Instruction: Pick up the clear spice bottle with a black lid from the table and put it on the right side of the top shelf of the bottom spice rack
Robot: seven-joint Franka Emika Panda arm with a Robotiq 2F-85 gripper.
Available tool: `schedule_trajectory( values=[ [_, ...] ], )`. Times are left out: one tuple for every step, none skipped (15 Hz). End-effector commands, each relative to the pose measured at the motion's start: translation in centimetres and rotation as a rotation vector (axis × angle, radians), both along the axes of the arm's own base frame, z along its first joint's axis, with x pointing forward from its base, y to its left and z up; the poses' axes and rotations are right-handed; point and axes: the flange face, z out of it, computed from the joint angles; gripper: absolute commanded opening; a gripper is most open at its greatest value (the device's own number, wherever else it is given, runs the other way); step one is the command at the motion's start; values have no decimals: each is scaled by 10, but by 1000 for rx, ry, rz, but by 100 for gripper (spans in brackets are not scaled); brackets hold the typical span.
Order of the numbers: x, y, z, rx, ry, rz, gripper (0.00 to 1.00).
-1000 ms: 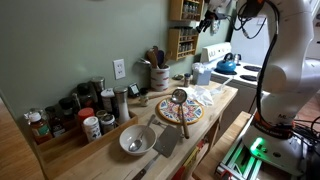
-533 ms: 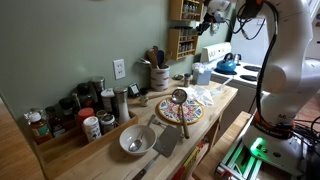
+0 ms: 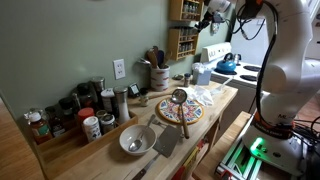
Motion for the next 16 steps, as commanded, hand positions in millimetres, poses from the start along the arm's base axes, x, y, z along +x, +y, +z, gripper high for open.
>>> schedule_trajectory(
  values=[
    [-2, 0, 2, 5, -46, -12, 0],
    [-2, 0, 4, 1, -52, -13, 0],
    [-3, -1, 5, 0, -58, -14, 0],
    [-3, -1, 6, 0, -60, -15, 0],
    [-4, -1, 7, 4, -59, -12, 0],
    [-6, 0, 7, 11, -56, -7, 0],
    [-8, 1, 8, 15, -55, -1, 0],
    [-9, 2, 10, 18, -53, 9, 0],
    [-11, 3, 12, 19, -52, 17, 0],
    [-13, 4, 14, 21, -53, 23, 0],
    [-14, 5, 16, 19, -56, 31, 0],
    [-15, 7, 18, 22, -59, 41, 0],
    [-16, 8, 19, 21, -60, 50, 0],
    [-17, 11, 21, 20, -61, 62, 0],
    [-17, 13, 22, 18, -60, 74, 0],
    [-18, 15, 23, 18, -60, 82, 0]
  ],
)
